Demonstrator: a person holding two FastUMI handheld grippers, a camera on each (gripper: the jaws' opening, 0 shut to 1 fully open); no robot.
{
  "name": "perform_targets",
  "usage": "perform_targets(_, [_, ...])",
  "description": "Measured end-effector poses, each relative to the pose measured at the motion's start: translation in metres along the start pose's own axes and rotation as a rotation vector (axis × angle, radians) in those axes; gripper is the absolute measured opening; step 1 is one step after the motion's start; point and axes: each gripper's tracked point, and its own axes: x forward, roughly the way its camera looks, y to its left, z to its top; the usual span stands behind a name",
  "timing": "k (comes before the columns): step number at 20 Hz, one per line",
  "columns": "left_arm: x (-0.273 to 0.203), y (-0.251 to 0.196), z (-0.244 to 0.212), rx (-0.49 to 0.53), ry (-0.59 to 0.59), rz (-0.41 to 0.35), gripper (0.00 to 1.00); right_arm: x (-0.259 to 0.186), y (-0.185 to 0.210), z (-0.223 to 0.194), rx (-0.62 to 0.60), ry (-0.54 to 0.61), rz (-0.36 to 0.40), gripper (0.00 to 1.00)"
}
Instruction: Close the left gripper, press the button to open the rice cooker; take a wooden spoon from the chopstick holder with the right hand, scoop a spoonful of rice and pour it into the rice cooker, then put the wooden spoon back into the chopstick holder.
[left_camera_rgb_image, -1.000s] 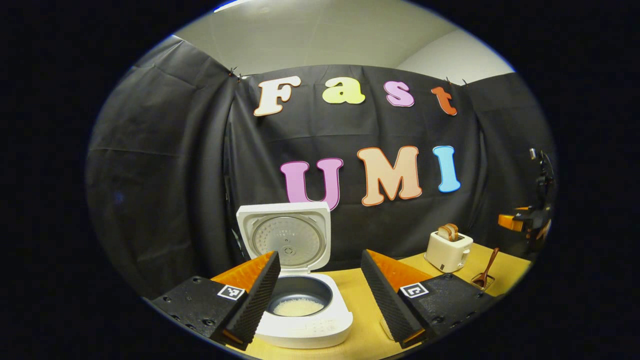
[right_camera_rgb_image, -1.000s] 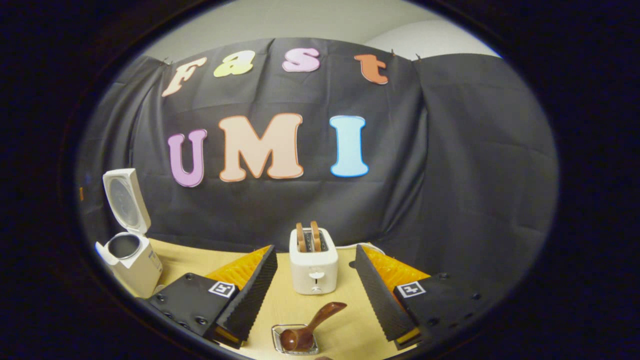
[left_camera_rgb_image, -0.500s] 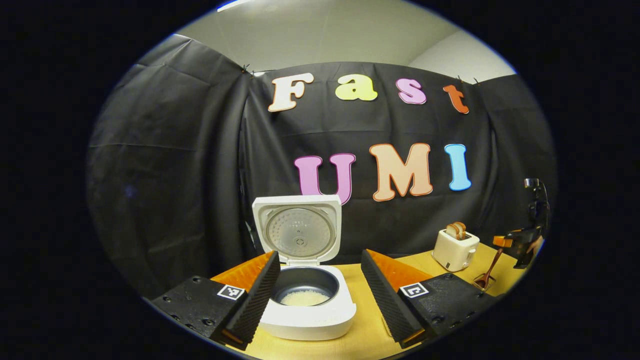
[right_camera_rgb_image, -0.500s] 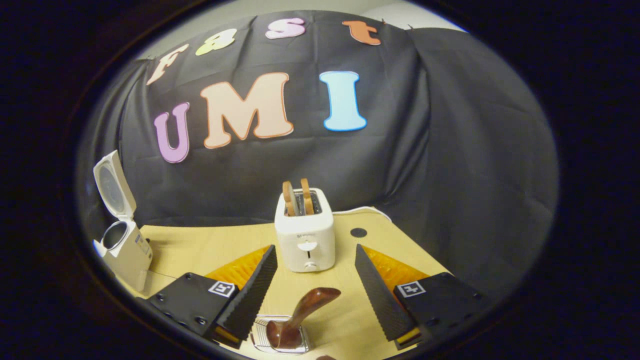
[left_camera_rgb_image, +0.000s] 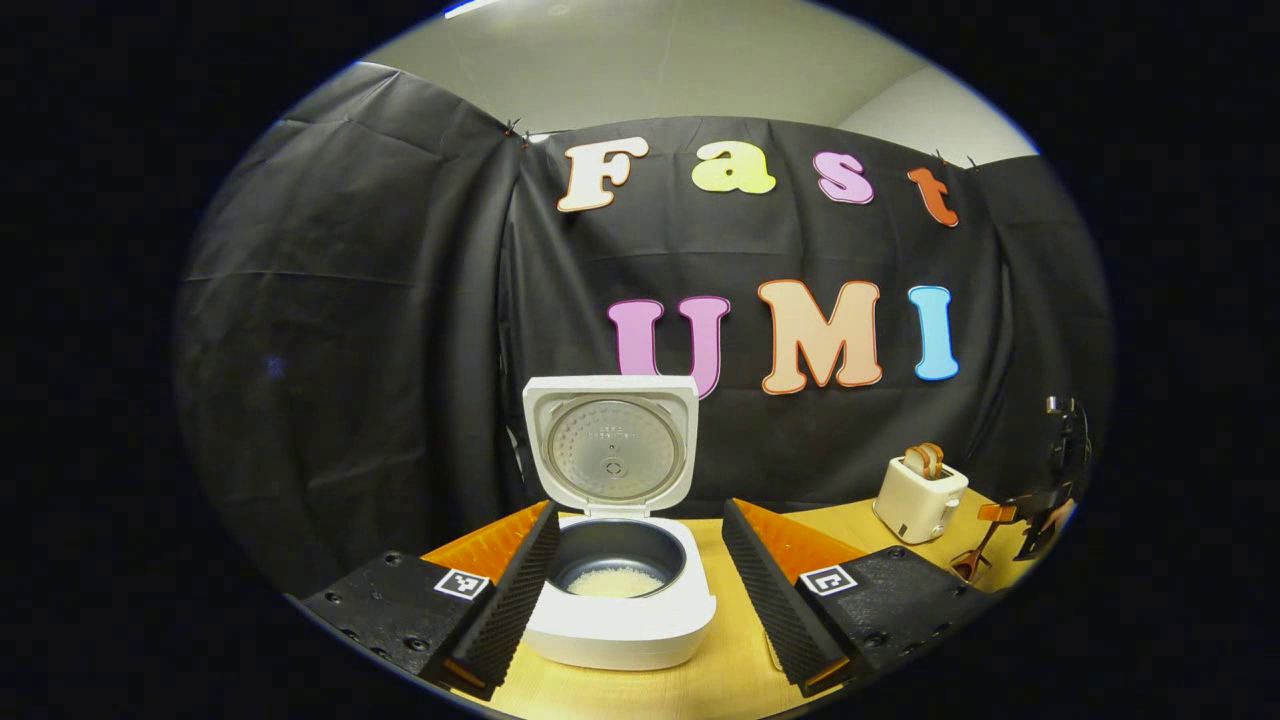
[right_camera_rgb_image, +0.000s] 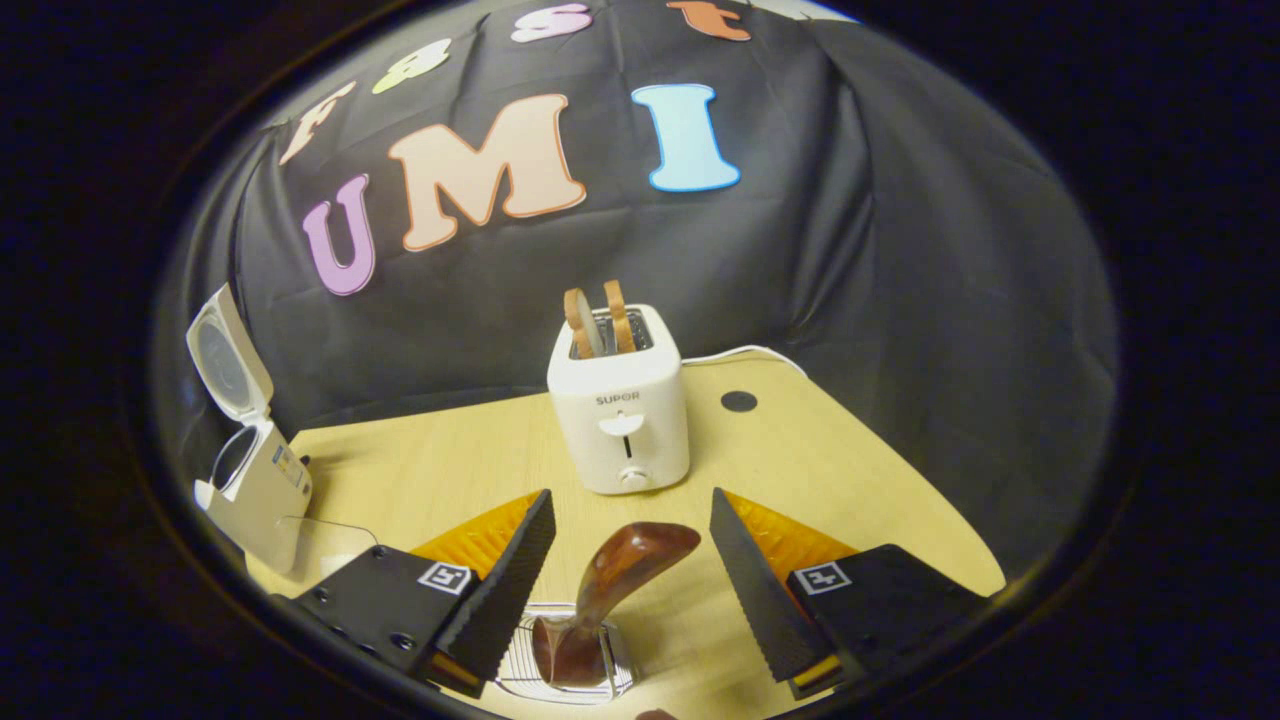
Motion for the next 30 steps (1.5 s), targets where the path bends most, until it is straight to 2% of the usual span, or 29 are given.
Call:
perform_targets(4, [0.0,0.001,-0.001,0.009,0.004,0.008,0.96,0.005,0.008,-0.027,0.054,0.076,0.04,0.99])
perform_targets(5, [-0.002,0.002,-0.002,0.008,0.005,0.009,0.96,0.005,0.01,-0.033,0.07,0.101,0.048,0.96])
perform_targets(6, [-0.002,0.005,-0.003,0.009,0.007,0.015,0.96,0.005,0.012,-0.04,0.083,0.121,0.059,0.96])
perform_targets(12, [-0.003,0.013,-0.004,0.01,0.01,0.032,0.96,0.003,0.025,-0.051,0.123,0.162,0.097,0.38])
perform_targets(15, [-0.001,0.013,-0.003,0.016,0.005,0.022,0.96,0.0,0.027,-0.049,0.146,0.158,0.102,0.26])
perform_targets(19, [0.001,0.014,-0.001,0.013,0.0,0.008,0.96,-0.023,0.043,-0.031,0.091,0.103,0.135,0.21])
perform_targets(22, [0.004,0.014,0.002,-0.003,-0.011,-0.003,0.96,-0.043,0.055,-0.001,0.078,0.042,0.161,0.21])
perform_targets(23, [0.006,0.014,0.002,-0.009,-0.014,-0.009,0.99,-0.051,0.059,0.01,0.076,0.021,0.168,0.21])
perform_targets(25, [0.007,0.014,0.0,-0.014,-0.012,-0.02,0.96,-0.064,0.066,0.034,0.071,-0.031,0.178,0.2])
perform_targets(30, [0.005,0.02,-0.003,-0.029,-0.011,-0.039,0.96,-0.095,0.112,0.066,0.088,-0.103,0.257,0.21])
